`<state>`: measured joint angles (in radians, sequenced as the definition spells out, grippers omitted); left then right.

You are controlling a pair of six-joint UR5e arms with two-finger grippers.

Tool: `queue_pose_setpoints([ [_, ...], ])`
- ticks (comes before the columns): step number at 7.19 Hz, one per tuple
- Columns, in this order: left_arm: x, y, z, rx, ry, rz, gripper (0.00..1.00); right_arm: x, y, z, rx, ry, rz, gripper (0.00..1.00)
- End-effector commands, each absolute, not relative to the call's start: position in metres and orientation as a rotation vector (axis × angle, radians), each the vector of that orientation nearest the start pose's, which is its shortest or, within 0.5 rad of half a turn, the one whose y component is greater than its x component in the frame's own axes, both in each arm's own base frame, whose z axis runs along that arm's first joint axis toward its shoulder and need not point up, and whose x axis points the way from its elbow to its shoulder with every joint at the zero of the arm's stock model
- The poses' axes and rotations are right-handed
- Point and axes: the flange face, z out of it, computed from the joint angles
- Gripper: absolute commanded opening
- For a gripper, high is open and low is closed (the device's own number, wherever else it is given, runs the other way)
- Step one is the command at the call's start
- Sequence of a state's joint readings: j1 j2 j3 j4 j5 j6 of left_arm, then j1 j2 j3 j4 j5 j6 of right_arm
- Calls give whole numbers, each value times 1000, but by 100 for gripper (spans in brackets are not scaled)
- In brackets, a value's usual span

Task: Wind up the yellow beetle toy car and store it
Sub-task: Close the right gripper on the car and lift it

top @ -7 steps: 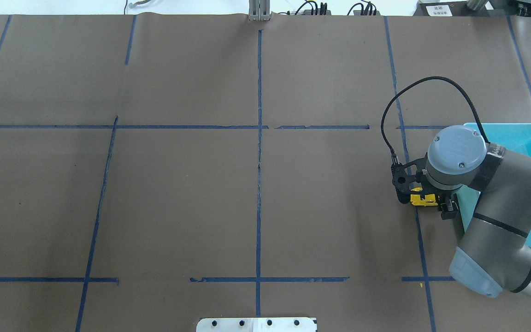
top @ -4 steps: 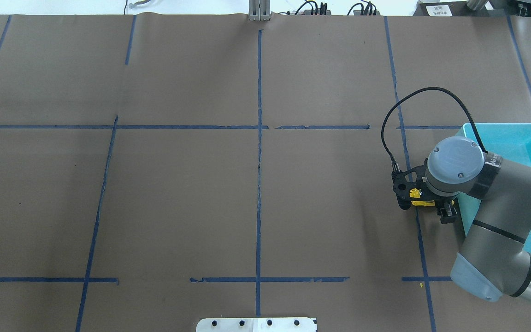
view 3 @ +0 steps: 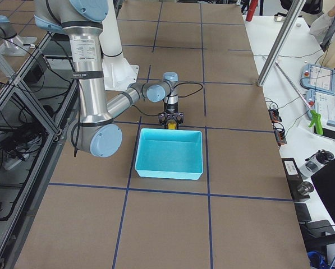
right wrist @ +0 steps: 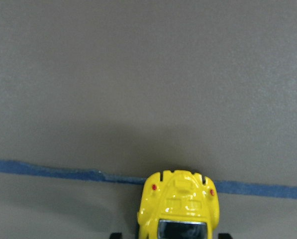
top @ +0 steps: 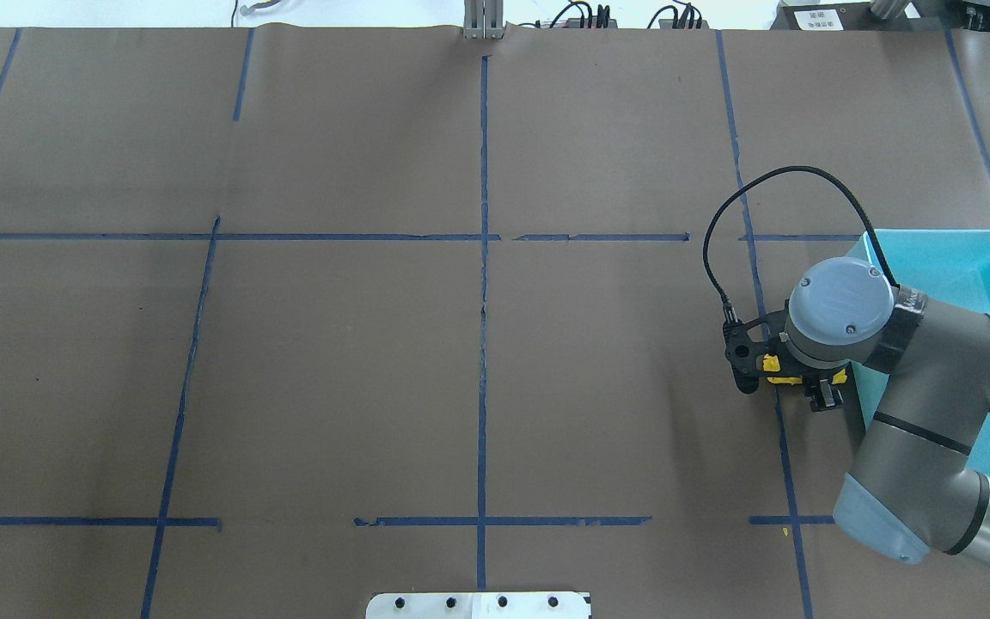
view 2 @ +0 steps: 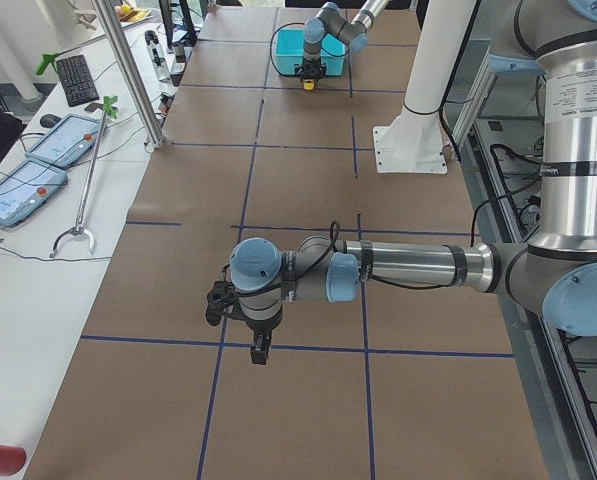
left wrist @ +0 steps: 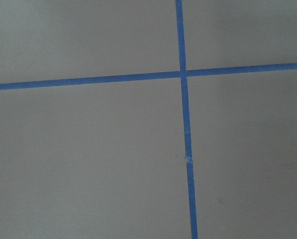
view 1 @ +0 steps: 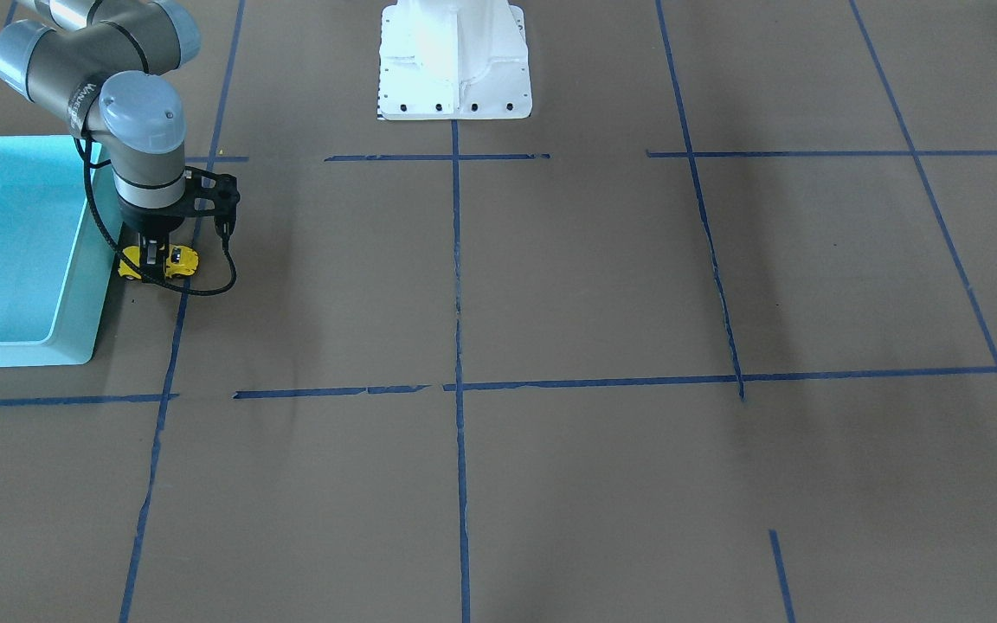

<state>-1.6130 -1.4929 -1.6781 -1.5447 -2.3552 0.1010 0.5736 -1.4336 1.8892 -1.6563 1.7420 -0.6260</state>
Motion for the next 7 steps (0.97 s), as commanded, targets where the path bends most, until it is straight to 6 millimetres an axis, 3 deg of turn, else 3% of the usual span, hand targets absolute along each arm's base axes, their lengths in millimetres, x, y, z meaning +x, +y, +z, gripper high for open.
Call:
queue_pose_setpoints([
  [1,-83,-456,643,61,783,55,100,-386,-390,457,390,-269,-1627,27],
  [3,-82,-457,641,62,783,55,100,-373,-387,440,371,-268,-1624,22],
  [5,-83,-457,641,63,783,53,100,-351,-381,391,336,-259,-1620,23],
  [7,-83,-457,639,67,783,55,100,-316,-379,361,332,-238,-1664,24],
])
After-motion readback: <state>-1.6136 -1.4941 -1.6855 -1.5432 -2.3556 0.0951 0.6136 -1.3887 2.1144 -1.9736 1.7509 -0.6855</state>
